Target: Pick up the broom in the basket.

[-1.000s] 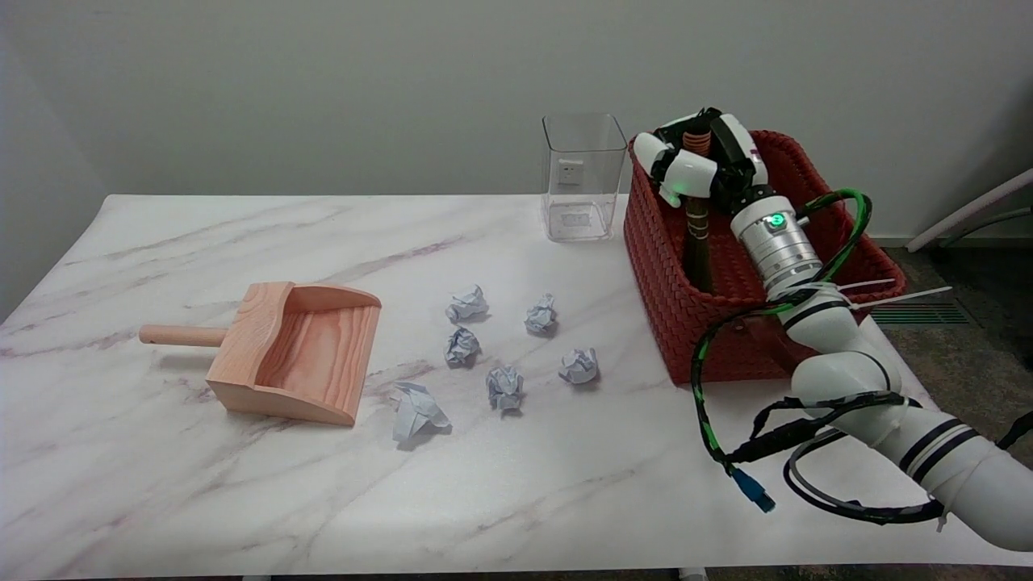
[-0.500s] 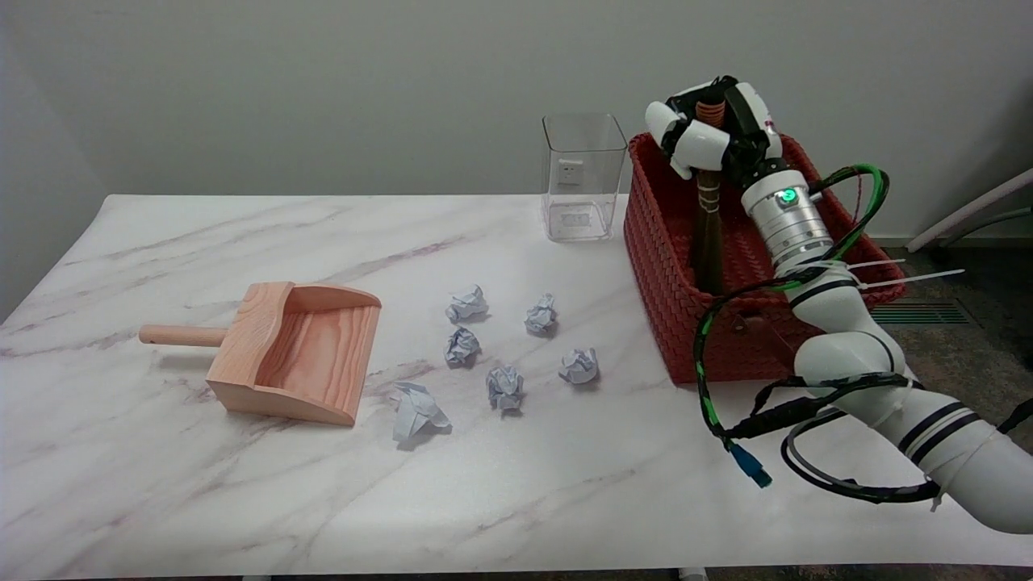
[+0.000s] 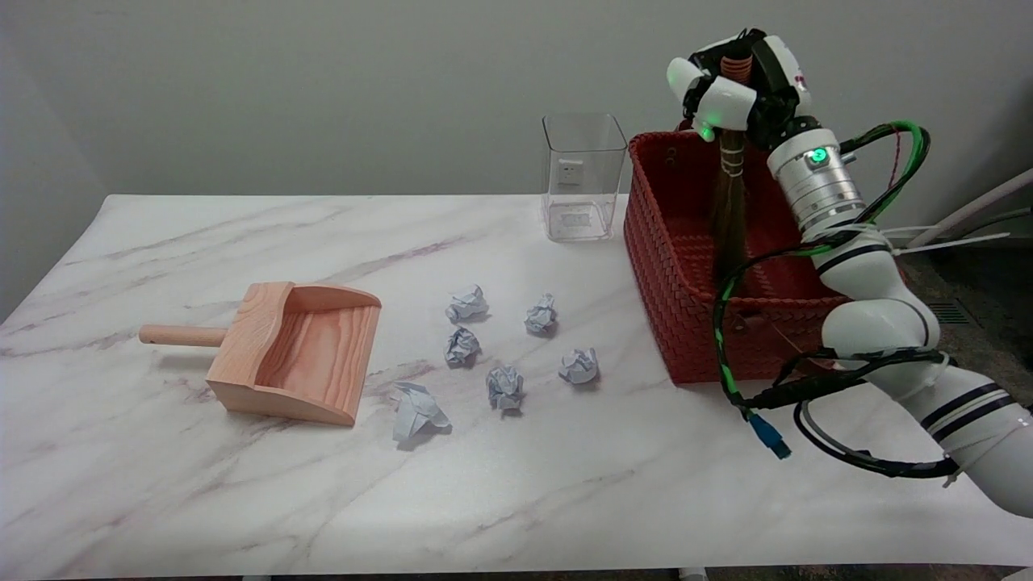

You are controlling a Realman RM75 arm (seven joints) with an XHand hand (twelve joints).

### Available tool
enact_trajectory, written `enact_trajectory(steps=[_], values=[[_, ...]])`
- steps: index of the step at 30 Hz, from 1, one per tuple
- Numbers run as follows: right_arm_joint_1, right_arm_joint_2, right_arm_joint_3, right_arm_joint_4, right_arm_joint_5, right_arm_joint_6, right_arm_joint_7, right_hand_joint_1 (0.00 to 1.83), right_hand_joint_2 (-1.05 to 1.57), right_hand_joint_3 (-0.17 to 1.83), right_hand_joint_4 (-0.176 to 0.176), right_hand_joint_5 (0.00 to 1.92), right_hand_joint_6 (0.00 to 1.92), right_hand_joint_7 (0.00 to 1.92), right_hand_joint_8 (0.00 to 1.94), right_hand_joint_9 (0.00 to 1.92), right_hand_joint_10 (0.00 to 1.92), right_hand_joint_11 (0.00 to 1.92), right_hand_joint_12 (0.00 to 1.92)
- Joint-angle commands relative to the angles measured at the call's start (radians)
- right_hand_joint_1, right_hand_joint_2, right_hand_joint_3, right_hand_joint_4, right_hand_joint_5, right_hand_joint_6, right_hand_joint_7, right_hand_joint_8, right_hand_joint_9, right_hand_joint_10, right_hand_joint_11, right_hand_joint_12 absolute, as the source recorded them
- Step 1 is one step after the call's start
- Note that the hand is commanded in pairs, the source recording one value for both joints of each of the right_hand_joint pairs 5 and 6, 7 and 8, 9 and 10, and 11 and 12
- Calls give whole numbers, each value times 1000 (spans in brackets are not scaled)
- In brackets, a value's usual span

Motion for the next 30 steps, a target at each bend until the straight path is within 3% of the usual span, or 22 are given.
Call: enact_trajectory(steps=[1, 23, 30], values=[[42, 44, 156, 172, 11, -286, -6, 1117, 1110, 964, 0, 1920, 1920, 1920, 1920, 1920, 1920, 1838, 1838], [161, 51, 165, 296, 349, -329, -6, 1099, 1125, 1064, 0, 1920, 1920, 1920, 1920, 1920, 1920, 1857, 1857], [150, 51, 154, 328, 346, -328, -14, 1094, 1119, 1092, 0, 1920, 1920, 1920, 1920, 1920, 1920, 1865, 1865]])
